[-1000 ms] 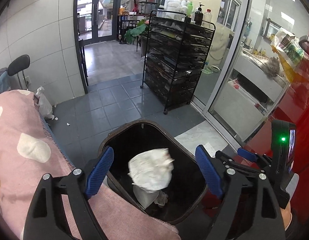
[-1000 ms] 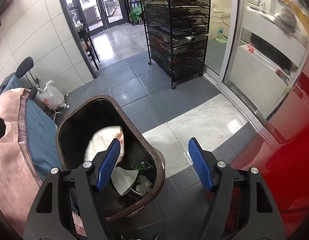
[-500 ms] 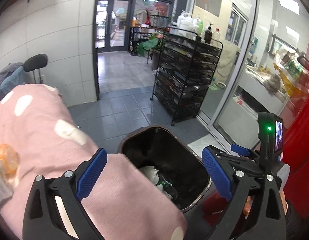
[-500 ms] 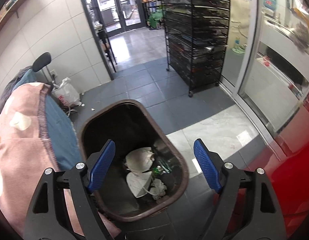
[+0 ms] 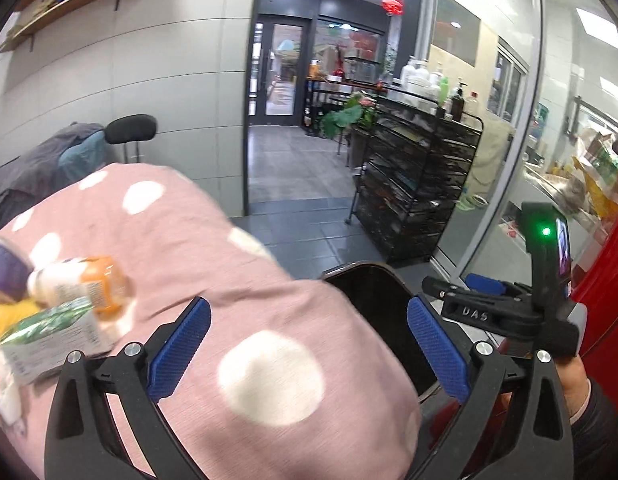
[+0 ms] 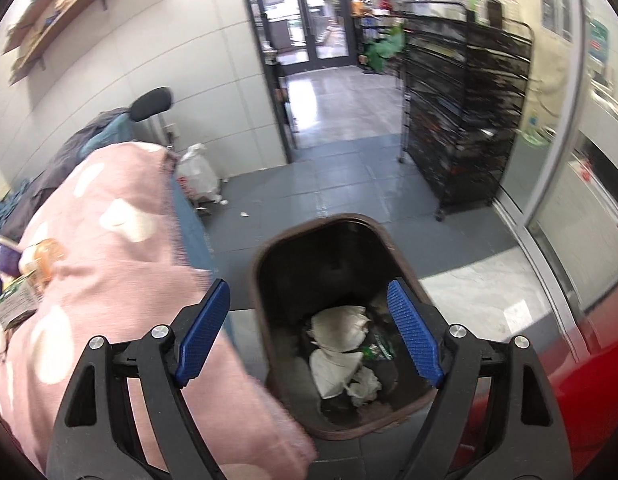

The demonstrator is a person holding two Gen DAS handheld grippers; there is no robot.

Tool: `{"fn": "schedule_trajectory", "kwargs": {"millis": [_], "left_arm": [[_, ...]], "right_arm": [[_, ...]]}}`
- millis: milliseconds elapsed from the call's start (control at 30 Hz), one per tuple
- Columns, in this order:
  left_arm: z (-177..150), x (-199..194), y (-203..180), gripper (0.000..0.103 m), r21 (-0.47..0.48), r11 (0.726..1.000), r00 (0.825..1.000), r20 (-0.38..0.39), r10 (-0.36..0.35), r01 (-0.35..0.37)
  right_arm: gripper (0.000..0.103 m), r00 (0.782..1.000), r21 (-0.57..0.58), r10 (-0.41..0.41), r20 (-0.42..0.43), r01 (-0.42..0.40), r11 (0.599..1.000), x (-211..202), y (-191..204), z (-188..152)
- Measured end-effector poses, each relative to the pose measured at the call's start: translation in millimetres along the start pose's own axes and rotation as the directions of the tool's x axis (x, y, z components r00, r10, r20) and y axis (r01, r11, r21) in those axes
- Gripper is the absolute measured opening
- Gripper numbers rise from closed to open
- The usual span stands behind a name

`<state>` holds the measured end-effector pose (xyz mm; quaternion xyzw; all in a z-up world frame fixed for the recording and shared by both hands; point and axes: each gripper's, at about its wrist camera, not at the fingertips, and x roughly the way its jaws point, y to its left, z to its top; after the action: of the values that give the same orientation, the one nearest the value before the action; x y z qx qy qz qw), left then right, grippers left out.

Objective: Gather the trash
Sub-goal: 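Move both tools back over the remaining trash on the table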

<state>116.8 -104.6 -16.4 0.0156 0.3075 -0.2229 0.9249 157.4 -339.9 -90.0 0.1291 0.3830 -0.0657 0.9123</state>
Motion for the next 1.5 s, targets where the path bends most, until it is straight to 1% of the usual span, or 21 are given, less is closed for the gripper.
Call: {"fn": "schedule_trajectory", "kwargs": {"millis": [100,300,433,600,700,900,1033,1133,1200,1267,1300,1333,1367,1433,1500], "left_arm": [[-4,-11,15,0.097,-0.039,0.999,1.0,0.011,0.023,-0.023],[-19,-39,53,0.097,-0.13,0.987,0.994,0.035,0.104,-0.099],[-29,-53,75,0.097,-0.178,0.97,0.984,0.04,0.175,-0.166],[-44,-70,102,0.097,-0.237,0.947,0.973,0.033,0.231,-0.216],[-56,-82,120,0.097,-0.26,0.929,0.961,0.022,0.277,-0.262],[-72,-107,155,0.097,-0.329,0.894,0.946,0.004,0.323,-0.304],[-75,-124,182,0.097,-0.374,0.861,0.928,0.006,0.374,-0.344],[-73,-135,204,0.097,-0.406,0.838,0.915,0.011,0.403,-0.364],[-72,-139,221,0.097,-0.417,0.821,0.902,0.006,0.432,-0.39],[-70,-140,238,0.094,-0.431,0.803,0.891,-0.009,0.453,-0.412],[-70,-138,249,0.091,-0.445,0.791,0.889,-0.027,0.458,-0.421],[-69,-137,257,0.087,-0.457,0.783,0.889,-0.042,0.456,-0.423],[-68,-135,266,0.085,-0.473,0.776,0.892,-0.054,0.448,-0.418],[-65,-131,281,0.082,-0.497,0.772,0.904,-0.064,0.423,-0.397],[-61,-127,292,0.08,-0.499,0.765,0.901,-0.084,0.425,-0.407]], "right_arm": [[0.081,0.999,-0.044,0.049,0.0,-0.049,0.998,-4,20,2],[0.081,0.99,-0.136,0.142,-0.016,-0.143,0.98,-9,60,6],[0.081,0.977,-0.196,0.208,-0.038,-0.211,0.958,-13,91,5],[0.081,0.958,-0.284,0.28,-0.063,-0.286,0.915,-19,134,2],[0.081,0.947,-0.334,0.312,-0.081,-0.32,0.887,-23,156,-2],[0.081,0.925,-0.419,0.361,-0.118,-0.375,0.827,-28,198,-13],[0.081,0.914,-0.455,0.383,-0.137,-0.401,0.795,-29,224,-16],[0.081,0.906,-0.472,0.399,-0.145,-0.417,0.777,-30,240,-13],[0.081,0.899,-0.48,0.408,-0.159,-0.432,0.764,-26,250,-9],[0.081,0.895,-0.495,0.41,-0.175,-0.44,0.749,-22,261,-6],[0.081,0.894,-0.506,0.41,-0.183,-0.443,0.74,-20,268,-6],[0.081,0.892,-0.515,0.409,-0.191,-0.446,0.732,-17,274,-5],[0.081,0.89,-0.526,0.409,-0.203,-0.451,0.721,-14,280,-2],[0.081,0.882,-0.547,0.412,-0.231,-0.467,0.694,-7,291,2],[0.081,0.879,-0.562,0.411,-0.241,-0.472,0.679,-1,302,8]]}}
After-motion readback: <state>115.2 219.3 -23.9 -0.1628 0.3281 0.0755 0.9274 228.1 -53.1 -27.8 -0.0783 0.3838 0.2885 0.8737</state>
